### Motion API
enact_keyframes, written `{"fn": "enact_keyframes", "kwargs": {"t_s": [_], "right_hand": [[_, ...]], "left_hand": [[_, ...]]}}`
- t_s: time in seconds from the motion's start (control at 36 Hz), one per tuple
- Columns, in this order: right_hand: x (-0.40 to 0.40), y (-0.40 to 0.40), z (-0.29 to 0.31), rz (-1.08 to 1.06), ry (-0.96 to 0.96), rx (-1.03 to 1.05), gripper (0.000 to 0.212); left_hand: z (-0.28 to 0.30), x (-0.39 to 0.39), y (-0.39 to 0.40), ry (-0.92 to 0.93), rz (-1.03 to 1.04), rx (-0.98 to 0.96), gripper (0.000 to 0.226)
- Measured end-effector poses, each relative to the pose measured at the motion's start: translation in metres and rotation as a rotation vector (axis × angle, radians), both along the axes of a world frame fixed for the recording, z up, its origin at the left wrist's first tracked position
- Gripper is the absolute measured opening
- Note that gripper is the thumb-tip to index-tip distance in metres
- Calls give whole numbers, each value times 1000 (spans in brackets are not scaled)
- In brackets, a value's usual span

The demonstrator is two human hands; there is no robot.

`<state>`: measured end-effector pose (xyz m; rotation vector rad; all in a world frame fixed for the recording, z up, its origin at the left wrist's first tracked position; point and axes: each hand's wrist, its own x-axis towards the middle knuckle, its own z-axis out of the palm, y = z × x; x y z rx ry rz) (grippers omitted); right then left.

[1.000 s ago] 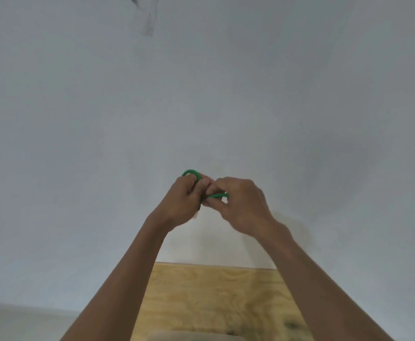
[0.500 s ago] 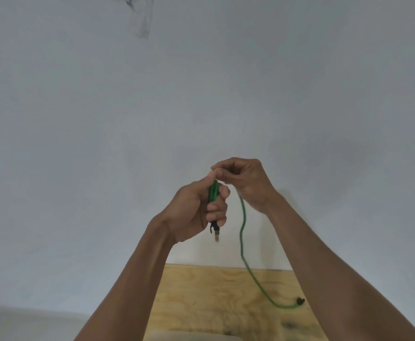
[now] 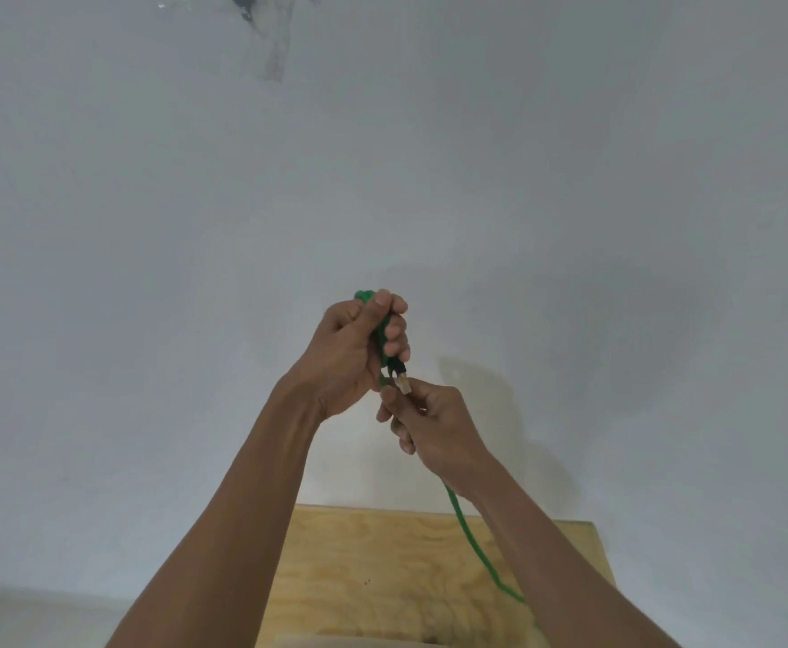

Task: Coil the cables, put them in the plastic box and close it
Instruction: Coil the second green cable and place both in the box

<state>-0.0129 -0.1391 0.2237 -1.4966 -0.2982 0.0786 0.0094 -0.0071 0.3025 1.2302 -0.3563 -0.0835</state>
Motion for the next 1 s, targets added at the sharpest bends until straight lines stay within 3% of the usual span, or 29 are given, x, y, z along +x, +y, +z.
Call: {"fn": "enact_keyframes", "kwargs": {"t_s": [0.28,0.5,0.64,0.86,1.0], "right_hand": [[-8,3,2,-163,-30,-195,15],[-2,-7,30,-203,-332,-514,12],[12,-22,58,-77,-404,-449,8],[27,-31,82,46,-511,-287,23],[42,-37,81,39,-483,-254,29]], "left_hand": [[-13,7,8,-89,200,173,28],[-25,3,17,-123,210,498,35],[-28,-3,11,-214,198,680,56],[-20,-20,-5,30,-38,503,82],[-15,-26,-11,171,-143,378,82]]}}
